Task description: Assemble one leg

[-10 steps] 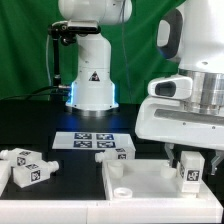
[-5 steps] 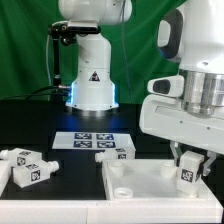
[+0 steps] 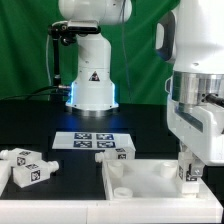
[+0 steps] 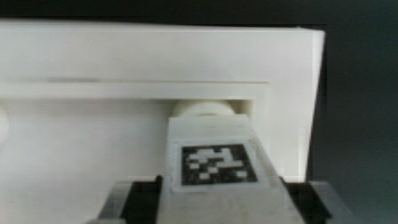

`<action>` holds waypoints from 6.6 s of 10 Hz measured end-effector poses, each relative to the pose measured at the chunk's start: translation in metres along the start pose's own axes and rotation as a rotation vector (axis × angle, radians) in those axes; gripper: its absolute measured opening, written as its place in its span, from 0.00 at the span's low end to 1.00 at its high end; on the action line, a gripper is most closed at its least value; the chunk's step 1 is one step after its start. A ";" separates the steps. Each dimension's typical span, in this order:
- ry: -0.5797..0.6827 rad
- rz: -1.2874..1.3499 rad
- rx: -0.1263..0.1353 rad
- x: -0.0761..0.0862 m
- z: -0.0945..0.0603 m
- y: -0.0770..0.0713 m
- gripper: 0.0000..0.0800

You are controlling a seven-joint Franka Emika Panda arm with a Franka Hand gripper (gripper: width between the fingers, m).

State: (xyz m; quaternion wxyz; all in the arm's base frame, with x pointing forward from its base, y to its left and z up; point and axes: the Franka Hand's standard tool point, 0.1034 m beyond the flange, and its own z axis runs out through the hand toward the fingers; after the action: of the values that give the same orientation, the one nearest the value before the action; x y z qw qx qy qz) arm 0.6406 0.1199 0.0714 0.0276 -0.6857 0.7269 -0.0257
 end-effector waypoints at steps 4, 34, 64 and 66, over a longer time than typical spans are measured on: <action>0.004 -0.369 0.008 -0.001 -0.002 -0.002 0.73; -0.006 -0.410 0.022 0.011 -0.007 -0.004 0.73; 0.026 -0.826 0.076 0.005 0.007 -0.004 0.81; 0.047 -1.147 0.081 0.007 0.001 -0.010 0.81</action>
Offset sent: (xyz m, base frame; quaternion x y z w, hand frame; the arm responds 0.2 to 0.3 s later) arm 0.0066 0.0116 0.0079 0.0189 -0.0228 -0.3251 0.9452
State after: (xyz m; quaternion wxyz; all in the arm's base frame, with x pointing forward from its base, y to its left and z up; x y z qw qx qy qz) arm 0.6501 0.1118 0.0706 0.0191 -0.9680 0.2373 -0.0796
